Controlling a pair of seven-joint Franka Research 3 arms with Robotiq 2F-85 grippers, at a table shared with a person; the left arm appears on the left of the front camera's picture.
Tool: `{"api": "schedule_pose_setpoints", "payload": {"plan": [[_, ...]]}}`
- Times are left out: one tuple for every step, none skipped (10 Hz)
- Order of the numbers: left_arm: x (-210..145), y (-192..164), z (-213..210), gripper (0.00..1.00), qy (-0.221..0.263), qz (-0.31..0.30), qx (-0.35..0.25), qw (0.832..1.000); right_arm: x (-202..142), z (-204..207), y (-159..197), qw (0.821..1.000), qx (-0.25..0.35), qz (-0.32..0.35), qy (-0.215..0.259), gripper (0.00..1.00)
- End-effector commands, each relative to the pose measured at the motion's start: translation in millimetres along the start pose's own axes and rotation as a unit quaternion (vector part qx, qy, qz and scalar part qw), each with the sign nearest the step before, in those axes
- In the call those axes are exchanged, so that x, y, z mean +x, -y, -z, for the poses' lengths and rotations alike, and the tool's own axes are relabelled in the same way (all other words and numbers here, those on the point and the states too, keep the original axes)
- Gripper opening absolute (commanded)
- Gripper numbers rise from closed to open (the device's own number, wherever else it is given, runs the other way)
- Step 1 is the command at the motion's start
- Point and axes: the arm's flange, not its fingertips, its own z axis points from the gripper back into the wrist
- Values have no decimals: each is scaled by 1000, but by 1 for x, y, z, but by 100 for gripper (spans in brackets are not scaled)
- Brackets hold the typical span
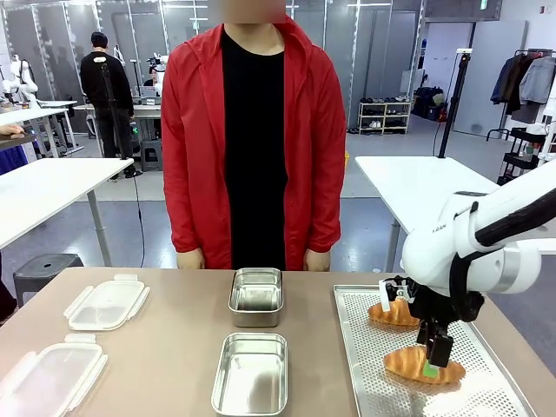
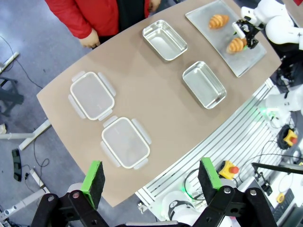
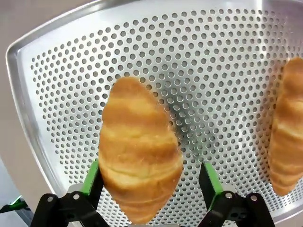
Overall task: Place the bread into the airtight container.
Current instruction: Pick up a Butter Roll and place it into an empty Airtight Container.
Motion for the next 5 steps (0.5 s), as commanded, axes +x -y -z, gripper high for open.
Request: {"api": "schedule_pose_setpoints", "payload": {"plan": [[-1,1,-2,100,-2,4,-5,1000,3,5,9,1000,14,2,5,97],[-1,1,-2,100,-2,4,-5,1000,4,4,9,1000,13,3,4,85],[-1,1,-2,100,-2,4,-5,1000,6,5,9,1000,15,7,-2,77],[-1,1,-2,100,-2,4,-5,1000,7,5,9,1000,16,7,-1,66],[-1,1,-2,100,-2,4,-5,1000,7,4,9,1000,17,7,-1,57]]}}
